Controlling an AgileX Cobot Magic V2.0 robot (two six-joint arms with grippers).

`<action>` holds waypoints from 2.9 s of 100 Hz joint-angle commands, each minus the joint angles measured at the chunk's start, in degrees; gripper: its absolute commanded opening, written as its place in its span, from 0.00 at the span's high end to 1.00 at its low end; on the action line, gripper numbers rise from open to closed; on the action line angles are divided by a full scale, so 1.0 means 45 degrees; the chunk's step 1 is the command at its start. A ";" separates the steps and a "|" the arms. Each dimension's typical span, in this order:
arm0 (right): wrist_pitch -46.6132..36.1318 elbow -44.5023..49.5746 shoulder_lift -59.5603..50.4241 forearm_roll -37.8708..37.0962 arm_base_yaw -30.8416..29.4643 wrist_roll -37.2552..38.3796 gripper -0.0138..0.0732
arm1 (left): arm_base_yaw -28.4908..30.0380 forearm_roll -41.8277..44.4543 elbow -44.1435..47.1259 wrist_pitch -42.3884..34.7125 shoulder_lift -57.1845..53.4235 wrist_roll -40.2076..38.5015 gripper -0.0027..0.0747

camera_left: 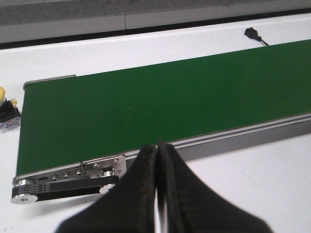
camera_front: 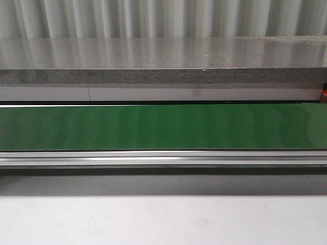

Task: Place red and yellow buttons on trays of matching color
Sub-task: 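Carry the yellow button to the yellow tray and open the right gripper, then reach the left gripper down and grasp a red-capped button on the table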

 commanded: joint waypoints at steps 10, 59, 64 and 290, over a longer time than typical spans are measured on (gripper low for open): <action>-0.1160 0.0066 0.0317 0.0710 -0.0055 0.0023 0.62 | -0.0098 -0.0306 -0.0302 -0.0852 0.0056 0.0026 0.99; -0.2763 0.0149 0.2201 0.1787 0.0075 0.0023 0.62 | -0.0098 -0.0306 -0.0302 -0.0852 0.0056 0.0026 0.99; -0.2649 0.0149 0.2375 0.1813 0.0113 0.0023 0.61 | -0.0098 -0.0306 -0.0302 -0.0852 0.0056 0.0026 0.99; -0.3565 0.9696 -1.4692 0.0293 0.9609 -0.3006 0.92 | -0.0098 -0.0306 -0.0302 -0.0981 0.0056 0.0026 0.99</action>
